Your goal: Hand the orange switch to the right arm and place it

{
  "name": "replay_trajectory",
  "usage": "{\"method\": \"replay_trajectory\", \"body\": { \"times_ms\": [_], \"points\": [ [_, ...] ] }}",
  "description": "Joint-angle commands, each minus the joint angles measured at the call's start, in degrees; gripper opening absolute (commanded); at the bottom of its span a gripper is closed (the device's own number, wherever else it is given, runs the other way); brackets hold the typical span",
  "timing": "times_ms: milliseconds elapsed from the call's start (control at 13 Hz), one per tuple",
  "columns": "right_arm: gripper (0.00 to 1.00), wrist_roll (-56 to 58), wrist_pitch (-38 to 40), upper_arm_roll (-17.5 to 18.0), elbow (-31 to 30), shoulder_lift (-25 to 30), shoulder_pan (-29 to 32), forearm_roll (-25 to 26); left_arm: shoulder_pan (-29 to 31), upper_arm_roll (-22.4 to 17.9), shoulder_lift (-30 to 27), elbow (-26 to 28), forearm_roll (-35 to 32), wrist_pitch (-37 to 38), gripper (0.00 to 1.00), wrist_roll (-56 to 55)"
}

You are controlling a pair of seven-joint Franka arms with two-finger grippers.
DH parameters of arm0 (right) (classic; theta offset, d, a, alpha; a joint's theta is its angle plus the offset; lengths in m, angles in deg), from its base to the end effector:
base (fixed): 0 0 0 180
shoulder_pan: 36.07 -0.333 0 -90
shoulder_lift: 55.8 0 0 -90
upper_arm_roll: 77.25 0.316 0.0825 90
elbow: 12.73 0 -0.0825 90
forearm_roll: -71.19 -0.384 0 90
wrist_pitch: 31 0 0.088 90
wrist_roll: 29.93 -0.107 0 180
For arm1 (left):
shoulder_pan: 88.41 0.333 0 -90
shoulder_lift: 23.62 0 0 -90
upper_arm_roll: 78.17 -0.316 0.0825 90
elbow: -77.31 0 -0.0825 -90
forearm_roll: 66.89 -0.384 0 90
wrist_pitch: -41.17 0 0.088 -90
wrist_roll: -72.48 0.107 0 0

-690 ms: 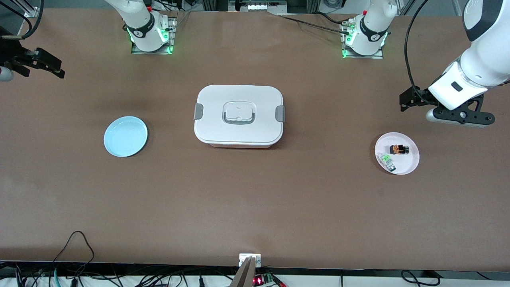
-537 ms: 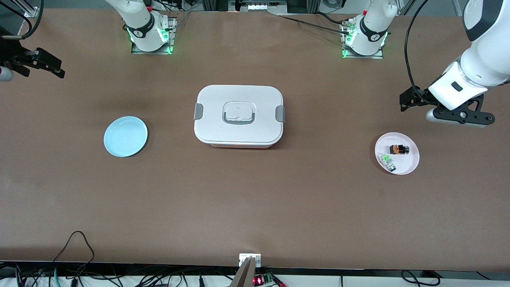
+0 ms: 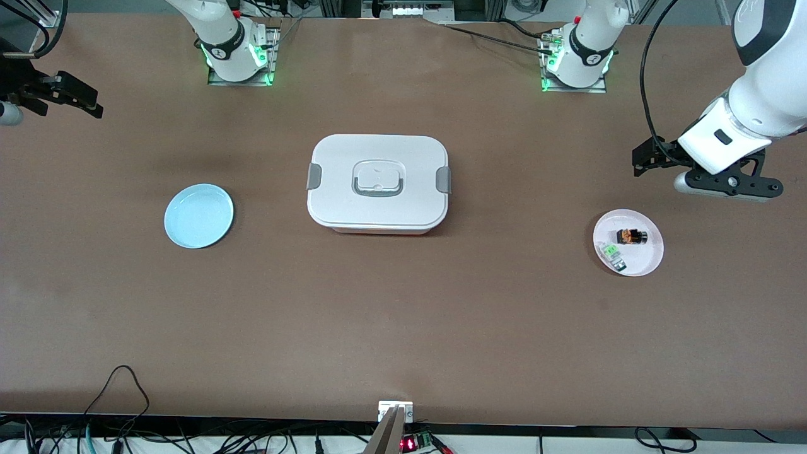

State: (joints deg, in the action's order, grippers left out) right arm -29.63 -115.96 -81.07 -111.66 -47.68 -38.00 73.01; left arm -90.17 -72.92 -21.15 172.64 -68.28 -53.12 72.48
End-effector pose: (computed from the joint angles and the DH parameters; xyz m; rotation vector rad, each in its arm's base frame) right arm 0.4984 -0.0224 0.6190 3.1167 -0.0433 -0.1604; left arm 0.5651 -0.0661 0.5627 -3.1102 0.1945 0.0931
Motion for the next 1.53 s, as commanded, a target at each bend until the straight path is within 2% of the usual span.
{"method": "replay_trajectory", "body": {
  "times_ms": [0, 1457],
  "points": [
    [1.00, 0.67, 0.76, -0.39, 0.66, -0.29, -0.09, -0.77, 0.00, -0.15, 0.69, -1.72, 0.51, 0.87, 1.00, -0.61],
    [1.00, 0.67, -0.12, -0.48, 0.66, -1.17, 0.00, -0.51, 0.97, -0.23, 1.48, -1.64, 0.60, 1.22, 1.00, -0.70]
  ]
}}
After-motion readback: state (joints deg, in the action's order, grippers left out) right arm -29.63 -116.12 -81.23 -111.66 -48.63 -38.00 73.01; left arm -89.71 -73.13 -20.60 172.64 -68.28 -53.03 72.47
